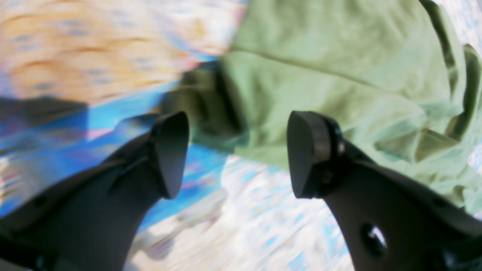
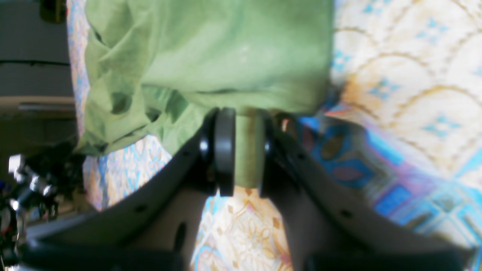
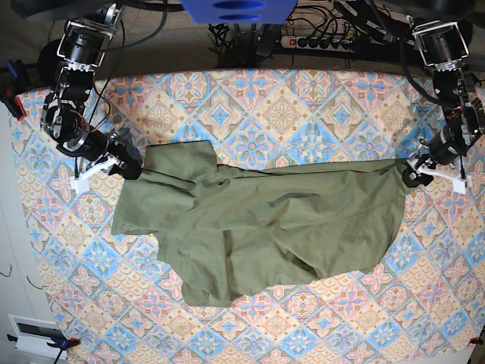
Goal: Layout the t-shirt on the table in an organized manner, then fold the t-shirt properly
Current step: 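Lower the stretched shirt onto the table with both grippers, then hold the shirt edges with both grippers, keeping it taut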
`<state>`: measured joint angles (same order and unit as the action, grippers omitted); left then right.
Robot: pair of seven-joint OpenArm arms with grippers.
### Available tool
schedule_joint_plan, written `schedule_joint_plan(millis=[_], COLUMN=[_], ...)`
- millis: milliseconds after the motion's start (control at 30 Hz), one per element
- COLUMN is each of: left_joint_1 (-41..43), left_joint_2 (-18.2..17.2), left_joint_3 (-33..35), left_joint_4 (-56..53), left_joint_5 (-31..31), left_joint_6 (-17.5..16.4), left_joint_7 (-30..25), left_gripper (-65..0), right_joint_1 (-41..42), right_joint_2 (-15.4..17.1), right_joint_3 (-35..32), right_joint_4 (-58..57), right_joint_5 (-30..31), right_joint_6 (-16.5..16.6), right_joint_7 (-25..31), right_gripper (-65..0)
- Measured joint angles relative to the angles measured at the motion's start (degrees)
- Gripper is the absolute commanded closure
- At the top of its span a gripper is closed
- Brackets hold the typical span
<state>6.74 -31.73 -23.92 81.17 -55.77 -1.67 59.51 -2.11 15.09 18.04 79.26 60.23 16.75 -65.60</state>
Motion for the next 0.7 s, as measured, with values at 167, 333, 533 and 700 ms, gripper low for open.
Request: schedule_joint_plan(millis=[167, 333, 533, 700], left_joint_1=[0.9, -0.4, -4.4, -4.3], left_joint_2=[-2.9, -2.5, 0.6, 1.1], left_joint_3=[-0.2, 0.1, 2.9, 5.1], left_joint_4=[0.0, 0.0, -0.2, -0.2], left_joint_5=[-3.3, -0.2, 8.3, 10.8], left_joint_6=[0.0, 0.0, -0.2, 0.2], left_joint_7=[-0.2, -0.1, -0.5, -0.2], left_gripper=[-40.8, -40.8, -40.7, -40.3], right_joint_1=[0.2, 0.2, 0.2, 0.2], right_joint_2=[0.0, 0.0, 0.0, -0.1], right_joint_3=[0.0, 0.0, 0.0, 0.0], right_joint_4=[0.0, 0.0, 0.0, 0.0], right_joint_5=[0.1, 0.1, 0.0, 0.0], right_joint_6=[0.0, 0.0, 0.0, 0.0], right_joint_7=[0.2, 0.2, 0.2, 0.2], right_gripper=[-9.0, -9.0, -9.0, -9.0])
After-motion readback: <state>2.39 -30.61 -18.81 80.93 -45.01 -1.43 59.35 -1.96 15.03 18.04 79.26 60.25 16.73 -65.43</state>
